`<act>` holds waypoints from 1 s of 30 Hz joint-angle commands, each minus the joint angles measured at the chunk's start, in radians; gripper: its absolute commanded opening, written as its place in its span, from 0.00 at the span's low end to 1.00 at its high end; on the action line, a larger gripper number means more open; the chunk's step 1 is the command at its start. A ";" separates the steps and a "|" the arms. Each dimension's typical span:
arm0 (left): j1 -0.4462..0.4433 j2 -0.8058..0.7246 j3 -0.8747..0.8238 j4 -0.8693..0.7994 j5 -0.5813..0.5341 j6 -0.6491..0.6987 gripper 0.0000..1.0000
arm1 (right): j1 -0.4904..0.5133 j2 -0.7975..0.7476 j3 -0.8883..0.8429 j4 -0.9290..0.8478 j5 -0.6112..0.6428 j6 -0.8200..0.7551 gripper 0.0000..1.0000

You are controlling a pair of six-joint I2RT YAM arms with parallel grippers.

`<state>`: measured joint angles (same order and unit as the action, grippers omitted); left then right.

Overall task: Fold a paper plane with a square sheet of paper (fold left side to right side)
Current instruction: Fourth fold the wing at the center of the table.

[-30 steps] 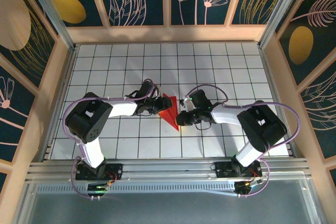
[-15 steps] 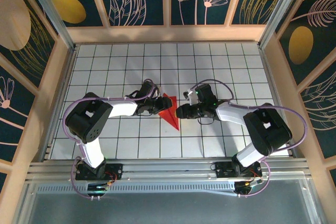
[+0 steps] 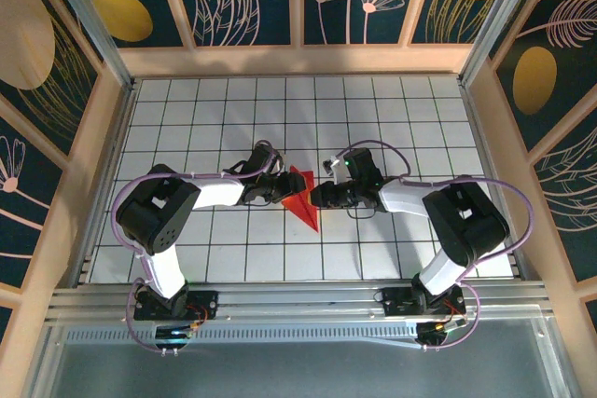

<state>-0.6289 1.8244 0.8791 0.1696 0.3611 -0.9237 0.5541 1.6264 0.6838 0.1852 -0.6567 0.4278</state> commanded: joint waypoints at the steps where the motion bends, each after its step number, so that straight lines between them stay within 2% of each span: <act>1: 0.001 0.035 -0.006 -0.079 -0.046 0.017 0.51 | -0.002 0.020 0.024 0.022 -0.007 0.006 0.21; 6: 0.000 0.036 -0.005 -0.081 -0.046 0.017 0.51 | -0.001 0.041 0.028 0.008 0.004 -0.001 0.01; 7: 0.000 0.036 -0.006 -0.082 -0.047 0.018 0.51 | -0.002 0.045 0.028 0.005 0.010 -0.001 0.00; 17: 0.001 0.035 -0.004 -0.088 -0.047 0.020 0.51 | -0.037 0.084 0.042 -0.039 0.062 -0.015 0.00; 30: 0.000 0.037 -0.001 -0.089 -0.047 0.021 0.51 | -0.035 0.094 0.037 -0.014 0.002 -0.017 0.00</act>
<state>-0.6296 1.8244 0.8814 0.1642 0.3580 -0.9234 0.5232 1.7050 0.7006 0.1616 -0.6312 0.4252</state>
